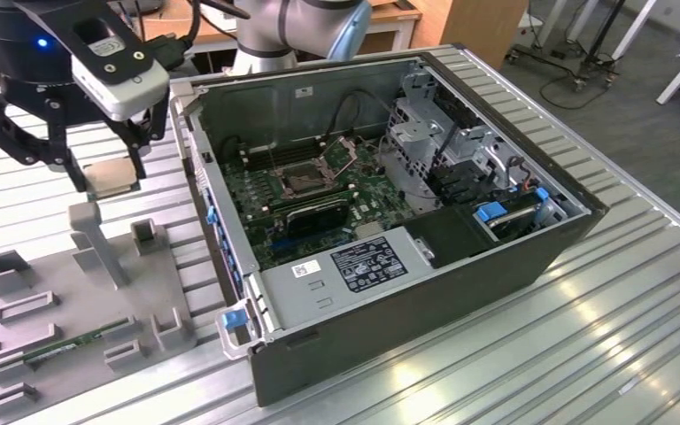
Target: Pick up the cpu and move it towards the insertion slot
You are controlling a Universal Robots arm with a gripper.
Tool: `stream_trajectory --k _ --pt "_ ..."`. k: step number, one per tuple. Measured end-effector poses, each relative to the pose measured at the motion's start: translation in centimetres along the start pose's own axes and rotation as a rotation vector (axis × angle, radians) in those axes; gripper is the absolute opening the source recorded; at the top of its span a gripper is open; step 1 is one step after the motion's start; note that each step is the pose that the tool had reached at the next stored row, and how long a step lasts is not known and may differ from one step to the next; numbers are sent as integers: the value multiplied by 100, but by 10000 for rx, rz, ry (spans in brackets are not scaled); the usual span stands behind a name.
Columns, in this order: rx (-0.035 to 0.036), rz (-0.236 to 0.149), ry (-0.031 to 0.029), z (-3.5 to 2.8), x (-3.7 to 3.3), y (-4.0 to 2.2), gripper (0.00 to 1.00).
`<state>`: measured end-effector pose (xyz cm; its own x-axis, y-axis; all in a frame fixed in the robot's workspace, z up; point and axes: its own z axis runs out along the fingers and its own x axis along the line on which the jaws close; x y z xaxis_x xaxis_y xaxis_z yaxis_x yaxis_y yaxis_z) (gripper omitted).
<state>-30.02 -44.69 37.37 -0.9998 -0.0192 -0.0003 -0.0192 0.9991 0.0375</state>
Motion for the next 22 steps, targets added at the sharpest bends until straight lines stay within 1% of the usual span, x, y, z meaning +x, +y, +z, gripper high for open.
stream_trajectory --k 11,18,22 --pt "0 0 0 0 -239 -5 55" --pt "-1 1 -1 0 -374 -7 55" --pt "0 0 0 0 -436 -8 55"
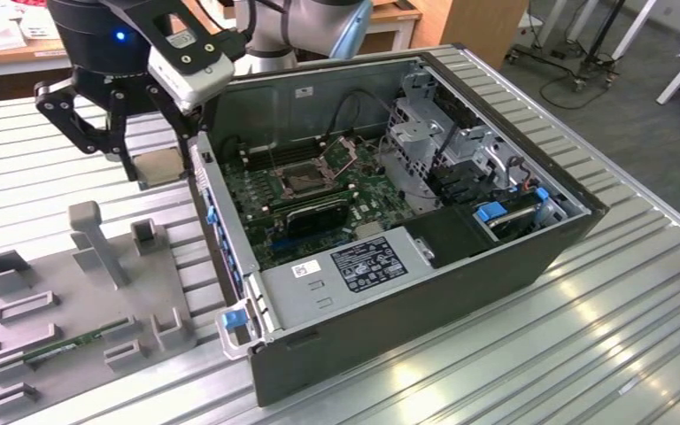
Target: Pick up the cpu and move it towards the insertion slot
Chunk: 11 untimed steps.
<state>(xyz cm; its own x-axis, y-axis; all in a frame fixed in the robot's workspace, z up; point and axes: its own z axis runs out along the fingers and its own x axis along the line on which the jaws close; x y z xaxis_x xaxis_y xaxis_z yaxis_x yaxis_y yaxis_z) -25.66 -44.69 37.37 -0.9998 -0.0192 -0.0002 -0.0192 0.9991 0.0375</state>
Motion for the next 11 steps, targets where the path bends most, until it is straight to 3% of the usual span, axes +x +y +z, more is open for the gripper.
stream_trajectory --k 11 --pt "-1 1 -1 0 -183 -3 55"
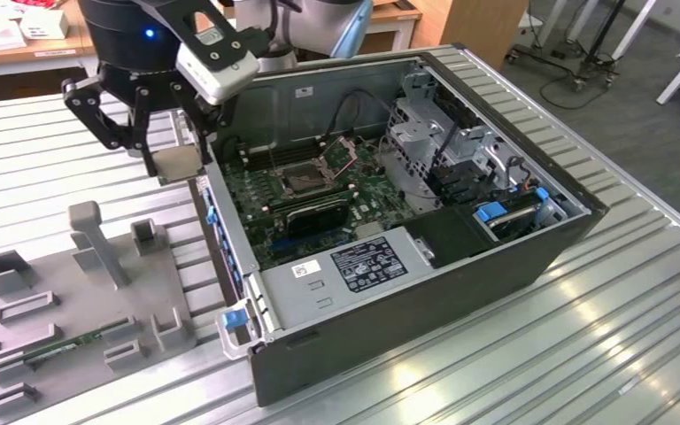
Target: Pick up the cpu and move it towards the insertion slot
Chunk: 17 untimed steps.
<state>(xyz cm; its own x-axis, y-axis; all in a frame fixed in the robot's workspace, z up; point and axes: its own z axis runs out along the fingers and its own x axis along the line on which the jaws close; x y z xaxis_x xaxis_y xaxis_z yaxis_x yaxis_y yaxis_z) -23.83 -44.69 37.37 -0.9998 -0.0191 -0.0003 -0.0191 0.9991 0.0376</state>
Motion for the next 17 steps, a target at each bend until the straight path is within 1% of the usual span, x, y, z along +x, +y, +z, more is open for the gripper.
stream_trajectory --k 10,17 --pt "0 0 0 0 -205 -4 55" --pt "1 1 0 1 -363 -7 55"
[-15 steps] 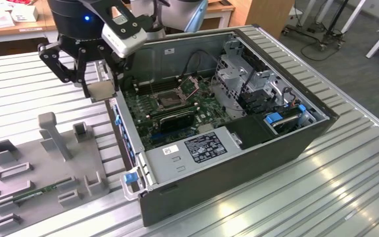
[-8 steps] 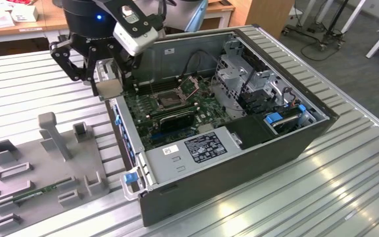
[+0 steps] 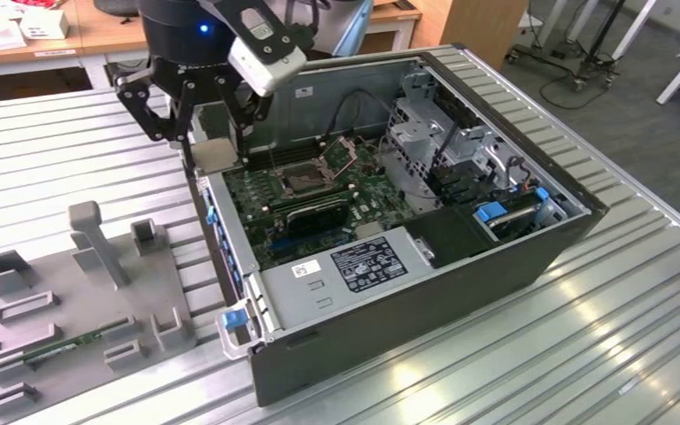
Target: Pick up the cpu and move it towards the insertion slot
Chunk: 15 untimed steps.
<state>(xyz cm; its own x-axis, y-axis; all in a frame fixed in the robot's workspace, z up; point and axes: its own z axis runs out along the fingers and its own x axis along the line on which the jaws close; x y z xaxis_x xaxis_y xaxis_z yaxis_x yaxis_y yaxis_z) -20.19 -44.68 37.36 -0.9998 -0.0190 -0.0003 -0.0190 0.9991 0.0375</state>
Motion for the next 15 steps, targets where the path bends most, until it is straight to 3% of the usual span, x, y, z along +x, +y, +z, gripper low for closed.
stream_trajectory --k 15 --pt "0 -2 0 2 -299 -5 55"
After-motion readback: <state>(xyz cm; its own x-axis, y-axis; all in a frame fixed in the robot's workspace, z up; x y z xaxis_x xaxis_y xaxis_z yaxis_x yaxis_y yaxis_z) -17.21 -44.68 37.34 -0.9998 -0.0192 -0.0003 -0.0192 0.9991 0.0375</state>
